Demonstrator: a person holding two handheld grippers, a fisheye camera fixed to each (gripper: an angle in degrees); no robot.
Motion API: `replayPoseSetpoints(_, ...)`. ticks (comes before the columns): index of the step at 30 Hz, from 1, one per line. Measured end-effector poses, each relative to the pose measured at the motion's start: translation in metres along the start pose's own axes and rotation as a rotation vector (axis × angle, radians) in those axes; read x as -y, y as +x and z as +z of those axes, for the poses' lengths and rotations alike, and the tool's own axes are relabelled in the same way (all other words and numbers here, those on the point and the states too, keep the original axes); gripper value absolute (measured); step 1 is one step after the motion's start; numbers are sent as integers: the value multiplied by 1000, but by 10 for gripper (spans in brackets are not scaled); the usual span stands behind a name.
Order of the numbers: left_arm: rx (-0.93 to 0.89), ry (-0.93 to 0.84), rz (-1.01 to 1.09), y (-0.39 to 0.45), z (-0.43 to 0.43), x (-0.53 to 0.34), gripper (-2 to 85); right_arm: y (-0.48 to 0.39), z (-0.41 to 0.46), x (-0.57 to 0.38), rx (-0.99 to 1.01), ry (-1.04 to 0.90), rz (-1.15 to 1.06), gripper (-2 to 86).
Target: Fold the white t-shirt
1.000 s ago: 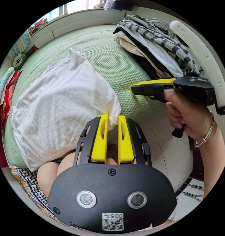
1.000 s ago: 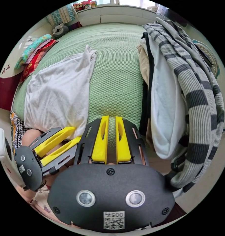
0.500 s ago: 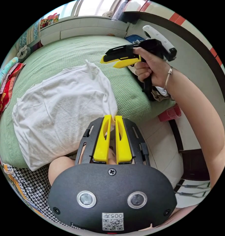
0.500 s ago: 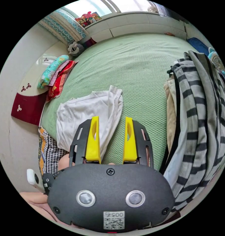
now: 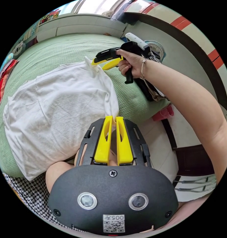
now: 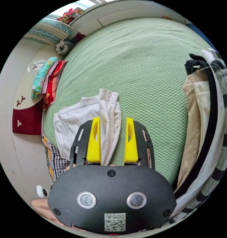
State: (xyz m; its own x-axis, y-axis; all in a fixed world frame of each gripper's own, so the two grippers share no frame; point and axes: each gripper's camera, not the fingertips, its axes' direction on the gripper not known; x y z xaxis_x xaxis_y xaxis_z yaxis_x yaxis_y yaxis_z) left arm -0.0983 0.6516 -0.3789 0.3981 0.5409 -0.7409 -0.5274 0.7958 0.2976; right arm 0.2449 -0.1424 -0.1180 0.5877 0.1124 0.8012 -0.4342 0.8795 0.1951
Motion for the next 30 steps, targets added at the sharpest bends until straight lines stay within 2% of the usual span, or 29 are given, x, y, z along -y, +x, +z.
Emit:
replayPoseSetpoints(4,-20,2,9,-10,-5,-6,41,-3,-4,0,79,40,-13,108)
replayPoseSetpoints(8,-26,2,8,-17,-10,-14,41,-15,-1,4,-87,23,-32,59)
replayPoseSetpoints(14,-16,15,11,-27,-24,-29,40,-37,-21,1,-86,89,-59,3)
replayPoseSetpoints(22,-34,60,88,-5,-54,-28,37,-44,-79,-12,-42,170,-18,-8)
replayPoseSetpoints(30,-126,141,135,1,-93,-27,33,-40,-165,-37,-234,250,90,-8)
